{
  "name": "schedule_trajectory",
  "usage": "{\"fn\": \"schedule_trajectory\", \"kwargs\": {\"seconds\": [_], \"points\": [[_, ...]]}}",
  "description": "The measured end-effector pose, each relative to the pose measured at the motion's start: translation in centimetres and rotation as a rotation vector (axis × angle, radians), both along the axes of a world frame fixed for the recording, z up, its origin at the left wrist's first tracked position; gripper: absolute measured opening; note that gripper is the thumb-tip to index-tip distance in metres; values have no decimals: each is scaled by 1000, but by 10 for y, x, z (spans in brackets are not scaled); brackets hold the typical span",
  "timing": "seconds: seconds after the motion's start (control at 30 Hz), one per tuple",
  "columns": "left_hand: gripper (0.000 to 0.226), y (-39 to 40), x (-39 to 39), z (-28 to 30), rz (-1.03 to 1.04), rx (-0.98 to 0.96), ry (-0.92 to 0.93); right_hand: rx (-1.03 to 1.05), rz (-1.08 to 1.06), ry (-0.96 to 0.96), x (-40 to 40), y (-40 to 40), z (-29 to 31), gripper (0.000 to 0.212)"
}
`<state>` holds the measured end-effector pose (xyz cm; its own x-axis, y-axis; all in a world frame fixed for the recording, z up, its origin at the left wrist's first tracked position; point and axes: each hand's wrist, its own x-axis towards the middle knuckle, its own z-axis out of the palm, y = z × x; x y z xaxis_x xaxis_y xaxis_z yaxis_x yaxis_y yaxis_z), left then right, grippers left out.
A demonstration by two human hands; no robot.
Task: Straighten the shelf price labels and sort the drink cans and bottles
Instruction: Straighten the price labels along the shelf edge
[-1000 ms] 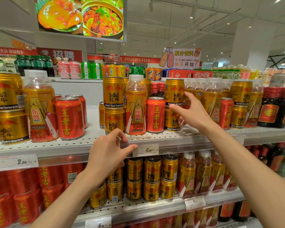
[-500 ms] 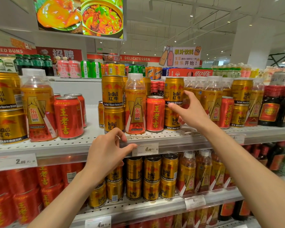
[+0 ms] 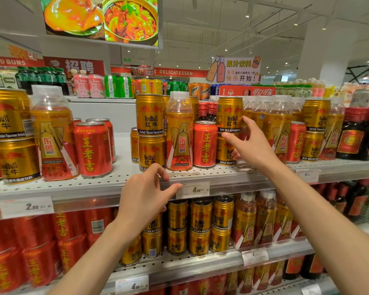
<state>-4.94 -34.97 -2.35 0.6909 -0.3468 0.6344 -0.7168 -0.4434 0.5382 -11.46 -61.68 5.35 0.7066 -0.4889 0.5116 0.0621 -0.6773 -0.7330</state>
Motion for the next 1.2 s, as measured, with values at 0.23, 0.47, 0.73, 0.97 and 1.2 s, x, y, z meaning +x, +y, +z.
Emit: {"fn": "schedule_trajectory", "kwargs": {"seconds": [0.23,0.47,0.73,0.97,1.2], "points": [[25,0,-1,-11,3,-55,-71,17,-73,-29,-22,15,-13,86],[23,1,-15,-36,-35,-213,-50,-56,-70,-79,-81,61,-69,50],[47,-8,-50,-86,-97,-312,68,71,-73,101,-124,57,-163,50],[40,-58,-84,-105,-87,-322,267,271,-106,93,-149,-11,-194,46],[34,-164,-122,-96,-44,-340,279,221,-59,23,-175,-121,-180,40]]}}
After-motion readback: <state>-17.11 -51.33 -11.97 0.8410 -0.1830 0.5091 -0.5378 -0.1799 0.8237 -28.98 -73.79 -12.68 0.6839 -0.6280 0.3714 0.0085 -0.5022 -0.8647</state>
